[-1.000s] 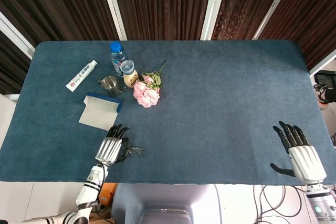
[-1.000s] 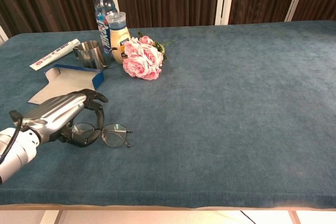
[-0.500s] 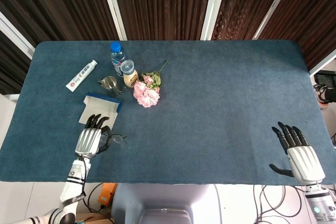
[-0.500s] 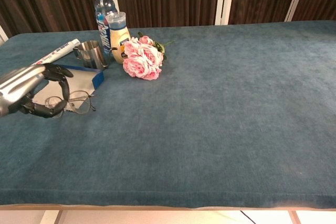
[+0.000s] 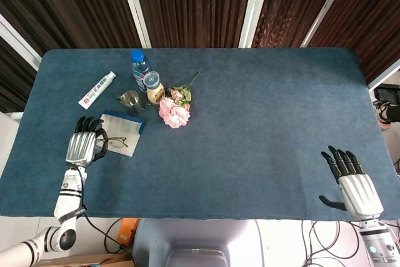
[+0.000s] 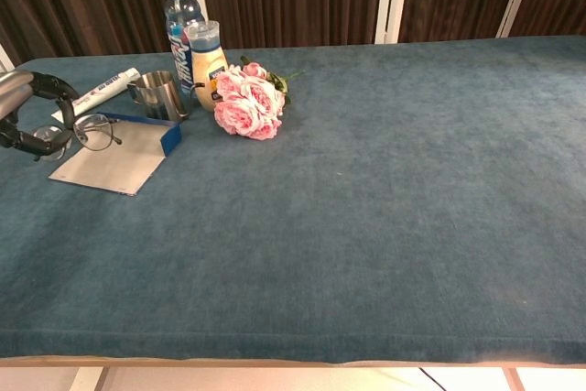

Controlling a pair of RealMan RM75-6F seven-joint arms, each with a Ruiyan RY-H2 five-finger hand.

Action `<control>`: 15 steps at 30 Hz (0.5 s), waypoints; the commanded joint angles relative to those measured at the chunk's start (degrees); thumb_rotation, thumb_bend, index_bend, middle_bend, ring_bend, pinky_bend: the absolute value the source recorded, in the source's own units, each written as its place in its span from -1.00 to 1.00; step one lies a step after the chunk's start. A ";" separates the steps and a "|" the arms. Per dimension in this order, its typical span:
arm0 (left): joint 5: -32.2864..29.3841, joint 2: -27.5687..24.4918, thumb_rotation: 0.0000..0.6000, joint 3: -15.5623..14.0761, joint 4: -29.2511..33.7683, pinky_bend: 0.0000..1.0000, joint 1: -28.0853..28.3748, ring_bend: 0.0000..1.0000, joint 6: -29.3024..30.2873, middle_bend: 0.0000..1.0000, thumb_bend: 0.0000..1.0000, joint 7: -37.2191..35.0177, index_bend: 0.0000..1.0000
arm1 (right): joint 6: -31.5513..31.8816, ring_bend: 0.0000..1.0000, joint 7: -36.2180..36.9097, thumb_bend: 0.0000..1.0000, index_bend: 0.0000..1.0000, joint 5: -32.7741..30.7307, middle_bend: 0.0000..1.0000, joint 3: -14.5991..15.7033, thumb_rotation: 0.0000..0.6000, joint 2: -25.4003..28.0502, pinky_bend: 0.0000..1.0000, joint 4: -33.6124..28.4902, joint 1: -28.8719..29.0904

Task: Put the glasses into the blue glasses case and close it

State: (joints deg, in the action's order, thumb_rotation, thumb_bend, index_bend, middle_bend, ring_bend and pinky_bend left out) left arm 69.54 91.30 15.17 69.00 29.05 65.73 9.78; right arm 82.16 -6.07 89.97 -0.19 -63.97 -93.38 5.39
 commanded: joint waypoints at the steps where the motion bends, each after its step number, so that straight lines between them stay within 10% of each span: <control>1: 0.17 3.57 1.00 0.95 -7.77 -0.85 3.61 -0.81 -2.68 -0.57 -0.11 -1.59 0.39 | -0.37 -1.00 -0.50 -0.80 -1.00 -0.41 -1.00 -0.15 1.00 -0.21 -1.00 -0.02 0.14; 15: 2.26 11.62 1.00 0.13 -26.73 -0.86 10.79 -0.81 -5.29 -0.57 -0.12 0.25 0.38 | -0.63 -1.00 -0.08 -0.80 -1.00 -1.32 -1.00 -0.40 1.00 0.21 -1.00 -0.12 0.12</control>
State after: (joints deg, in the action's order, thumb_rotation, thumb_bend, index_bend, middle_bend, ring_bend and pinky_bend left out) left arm 71.23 101.83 15.50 43.84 38.98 60.62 10.61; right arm 81.55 -6.19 88.67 -0.59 -63.78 -93.49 5.51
